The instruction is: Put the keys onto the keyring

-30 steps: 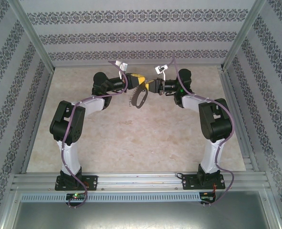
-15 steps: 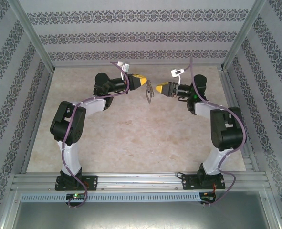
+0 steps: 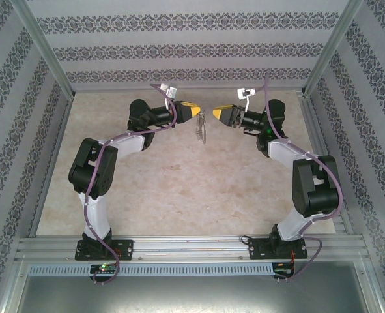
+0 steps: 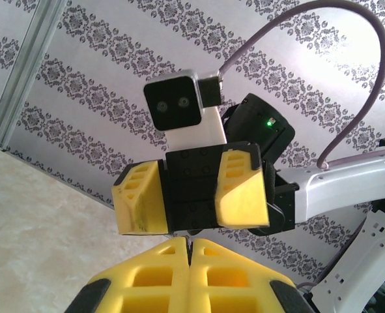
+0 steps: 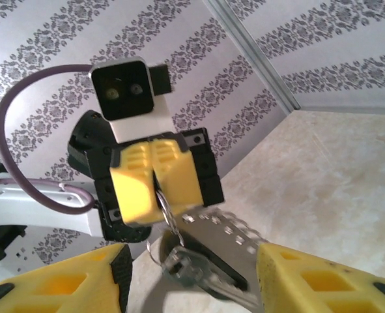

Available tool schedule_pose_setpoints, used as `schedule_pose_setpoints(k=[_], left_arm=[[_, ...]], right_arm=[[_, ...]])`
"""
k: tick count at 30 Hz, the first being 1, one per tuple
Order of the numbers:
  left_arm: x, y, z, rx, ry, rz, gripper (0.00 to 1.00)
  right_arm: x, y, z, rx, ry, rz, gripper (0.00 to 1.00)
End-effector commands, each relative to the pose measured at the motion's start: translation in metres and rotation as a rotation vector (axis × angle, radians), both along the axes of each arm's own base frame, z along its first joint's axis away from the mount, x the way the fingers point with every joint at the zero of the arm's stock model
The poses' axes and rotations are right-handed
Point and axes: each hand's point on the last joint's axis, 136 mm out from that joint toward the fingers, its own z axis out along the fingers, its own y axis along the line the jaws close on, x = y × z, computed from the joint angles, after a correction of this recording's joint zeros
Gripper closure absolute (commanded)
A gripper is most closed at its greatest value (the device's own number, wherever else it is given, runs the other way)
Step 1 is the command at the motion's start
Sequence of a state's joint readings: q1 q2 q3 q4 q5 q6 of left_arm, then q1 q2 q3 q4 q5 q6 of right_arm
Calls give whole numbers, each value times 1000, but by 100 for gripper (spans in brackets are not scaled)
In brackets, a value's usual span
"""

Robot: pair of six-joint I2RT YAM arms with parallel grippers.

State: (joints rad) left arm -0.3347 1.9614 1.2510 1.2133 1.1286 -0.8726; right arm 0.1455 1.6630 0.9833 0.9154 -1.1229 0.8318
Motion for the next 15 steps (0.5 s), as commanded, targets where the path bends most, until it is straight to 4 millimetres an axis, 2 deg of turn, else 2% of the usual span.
schedule_pose_setpoints(k=[1, 6, 11, 15], left_arm=[[-14, -2, 25, -33, -109, -34, 100], [-14, -2, 27, -36, -111, -35, 100], [-15, -2, 27, -36, -112, -36, 100], [-14, -2, 27, -35, -111, -35, 100]], right_arm=[[3, 11, 20, 14, -70, 3, 47], [5, 25, 20, 19, -66, 35, 53], [5, 31, 14, 21, -55, 55, 67], [2, 34, 11, 18, -50, 73, 71]])
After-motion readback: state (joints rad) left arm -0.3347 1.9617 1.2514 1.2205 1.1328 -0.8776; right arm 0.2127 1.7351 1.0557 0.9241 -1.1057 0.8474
